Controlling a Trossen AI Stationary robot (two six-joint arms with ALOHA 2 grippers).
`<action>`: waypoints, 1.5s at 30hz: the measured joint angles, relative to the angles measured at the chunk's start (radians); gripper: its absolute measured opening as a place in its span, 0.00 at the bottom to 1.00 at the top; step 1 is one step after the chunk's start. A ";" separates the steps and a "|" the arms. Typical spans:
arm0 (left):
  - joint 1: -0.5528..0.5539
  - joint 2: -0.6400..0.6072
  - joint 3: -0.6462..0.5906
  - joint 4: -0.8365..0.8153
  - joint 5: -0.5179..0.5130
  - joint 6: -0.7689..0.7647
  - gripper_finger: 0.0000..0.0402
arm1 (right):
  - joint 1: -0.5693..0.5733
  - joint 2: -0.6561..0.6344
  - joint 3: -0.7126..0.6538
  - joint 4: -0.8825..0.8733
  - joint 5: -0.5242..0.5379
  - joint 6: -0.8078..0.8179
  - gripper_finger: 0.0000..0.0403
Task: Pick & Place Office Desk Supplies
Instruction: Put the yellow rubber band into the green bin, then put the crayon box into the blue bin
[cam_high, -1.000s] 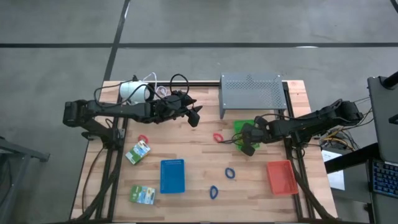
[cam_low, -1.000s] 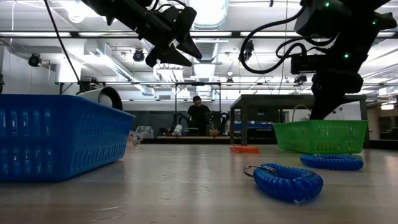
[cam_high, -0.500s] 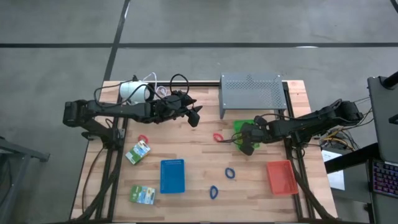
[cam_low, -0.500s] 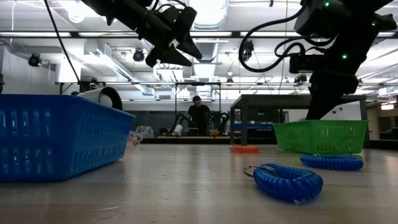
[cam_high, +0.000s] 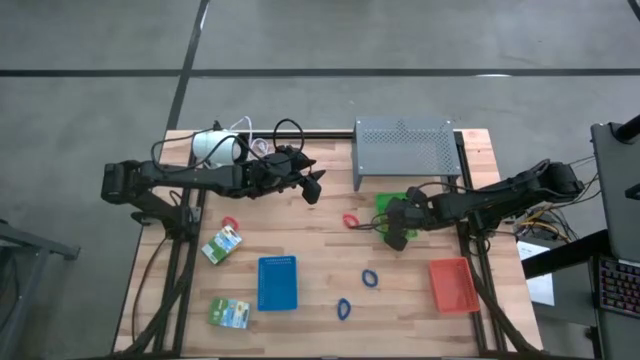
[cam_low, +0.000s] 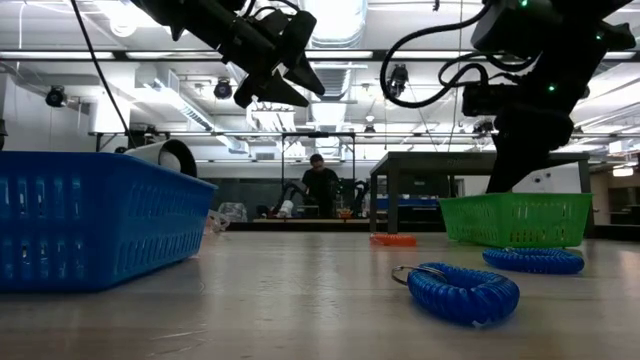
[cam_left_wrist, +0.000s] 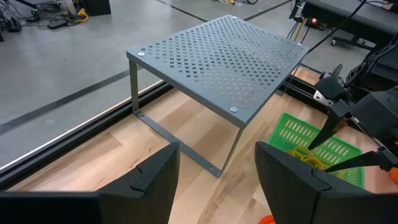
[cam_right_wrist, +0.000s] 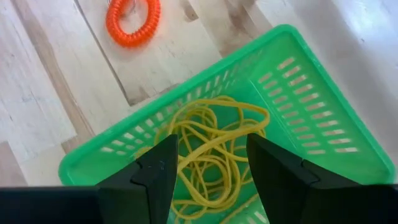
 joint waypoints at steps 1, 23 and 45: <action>0.000 0.000 0.000 0.000 0.000 0.000 0.53 | 0.000 -0.006 0.005 -0.019 0.000 -0.002 0.46; 0.000 0.000 0.000 -0.012 0.000 0.000 0.53 | 0.012 -0.203 0.394 -0.387 0.089 -0.041 0.49; 0.000 0.000 0.000 -0.012 0.000 0.000 0.53 | 0.155 -0.526 0.286 -0.092 0.264 -0.233 0.49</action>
